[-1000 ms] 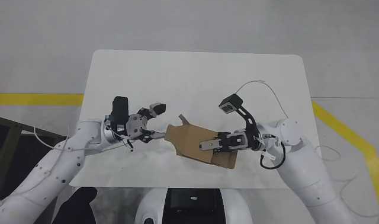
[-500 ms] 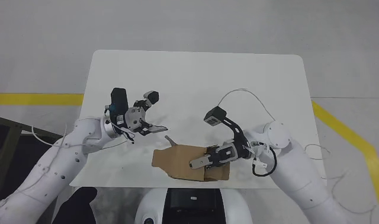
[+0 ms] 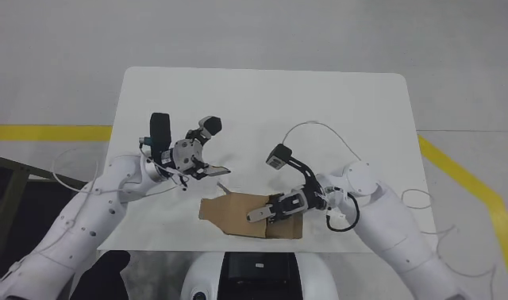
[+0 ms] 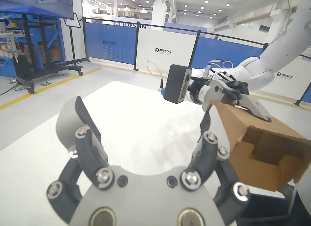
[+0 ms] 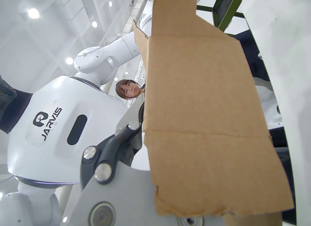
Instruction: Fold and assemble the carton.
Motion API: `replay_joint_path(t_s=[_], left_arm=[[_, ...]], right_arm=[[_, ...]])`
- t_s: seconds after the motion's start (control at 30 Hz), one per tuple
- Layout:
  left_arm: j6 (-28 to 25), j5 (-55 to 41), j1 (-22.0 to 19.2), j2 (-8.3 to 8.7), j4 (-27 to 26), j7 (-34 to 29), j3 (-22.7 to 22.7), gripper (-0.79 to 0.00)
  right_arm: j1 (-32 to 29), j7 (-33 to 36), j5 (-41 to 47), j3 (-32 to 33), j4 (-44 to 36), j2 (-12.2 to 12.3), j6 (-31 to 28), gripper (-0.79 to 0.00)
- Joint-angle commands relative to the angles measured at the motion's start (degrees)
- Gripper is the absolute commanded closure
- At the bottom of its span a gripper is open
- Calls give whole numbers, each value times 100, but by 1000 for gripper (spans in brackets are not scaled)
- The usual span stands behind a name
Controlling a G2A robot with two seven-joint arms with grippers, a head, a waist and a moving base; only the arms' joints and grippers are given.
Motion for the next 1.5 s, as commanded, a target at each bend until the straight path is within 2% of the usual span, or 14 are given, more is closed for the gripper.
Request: replay_joint_path(t_s=[0.0, 0.57, 1.13, 1.47], left_arm=[[-59, 78, 69, 0, 2, 26, -64, -785], [-499, 17, 350, -83, -92, -254, -350, -785], [-548, -150, 266, -282, -223, -596, -89, -785], [-548, -158, 230, -346, -223, -632, -101, -785]], right_arm=[[-9, -42, 13, 63, 25, 10, -14, 0], [-66, -232, -94, 354, -3, 72, -27, 0], [-93, -331, -92, 434, -152, 87, -31, 0], [-88, -327, -81, 451, -186, 91, -41, 0]])
